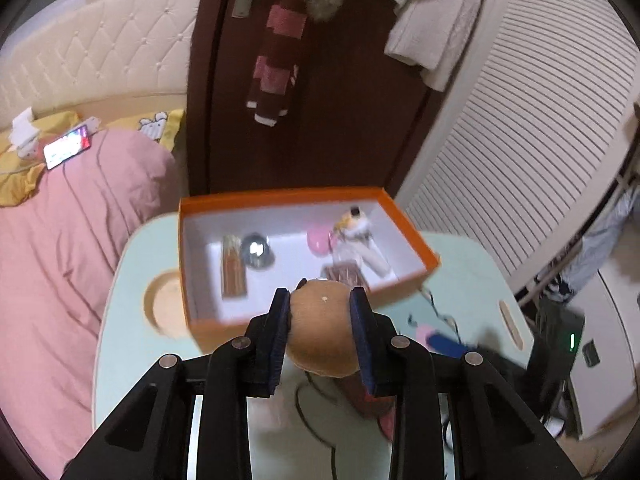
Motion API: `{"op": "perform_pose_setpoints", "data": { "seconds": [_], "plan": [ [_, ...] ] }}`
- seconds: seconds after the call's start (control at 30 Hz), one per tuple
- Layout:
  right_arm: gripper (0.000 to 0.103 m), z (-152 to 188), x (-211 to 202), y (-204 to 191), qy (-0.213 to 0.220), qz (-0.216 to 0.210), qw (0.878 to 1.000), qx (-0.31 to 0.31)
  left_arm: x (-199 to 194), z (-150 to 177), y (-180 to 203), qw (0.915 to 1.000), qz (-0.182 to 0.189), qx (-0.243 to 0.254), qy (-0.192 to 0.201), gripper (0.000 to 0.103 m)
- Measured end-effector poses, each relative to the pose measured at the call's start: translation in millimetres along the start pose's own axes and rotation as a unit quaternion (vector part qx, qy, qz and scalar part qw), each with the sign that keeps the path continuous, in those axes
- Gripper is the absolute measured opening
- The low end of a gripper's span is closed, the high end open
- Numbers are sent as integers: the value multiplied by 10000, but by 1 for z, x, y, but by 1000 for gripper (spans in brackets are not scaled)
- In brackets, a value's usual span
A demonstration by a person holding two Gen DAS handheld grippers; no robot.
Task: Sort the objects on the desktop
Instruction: 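Lift the brown plush out and set it beside the plastic bag with the left gripper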
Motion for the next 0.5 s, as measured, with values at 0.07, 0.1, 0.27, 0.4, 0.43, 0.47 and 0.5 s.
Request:
{"op": "perform_pose_setpoints", "data": {
  "seconds": [0.07, 0.1, 0.27, 0.4, 0.43, 0.47, 0.5],
  "plan": [
    [69, 0, 1, 2, -9, -7, 10000, 54, 3, 14, 0, 10000, 22, -5, -38, 29],
    [69, -1, 1, 3, -12, -17, 10000, 73, 7, 23, 1, 10000, 37, -21, -80, 29],
    [69, -1, 1, 6, -26, -65, 9998, 161, 30, 57, 0, 9997, -189, 69, -165, 29],
    [69, 0, 0, 5, -5, -29, 9999, 117, 24, 63, 2, 9996, -129, 109, 226, 49],
    [69, 0, 0, 5, -7, -18, 9999, 99, 19, 63, 3, 9988, -174, 181, 409, 68],
    [69, 0, 1, 4, -18, 3, 10000, 82, 13, 63, 4, 9977, -207, 229, 598, 74],
    [69, 0, 1, 4, -30, 23, 10000, 66, 8, 64, 3, 9965, -208, 259, 761, 80]
  ]
}}
Point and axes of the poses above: each gripper's, at about its wrist camera, not at the fingertips, and x roughly the way its jaws point, y to its right, z to its underside, the point moved 1 cm from there along x, roughly the way its jaws point, and after that the axes turned 6 degrees about -z, right-handed, at the moved point
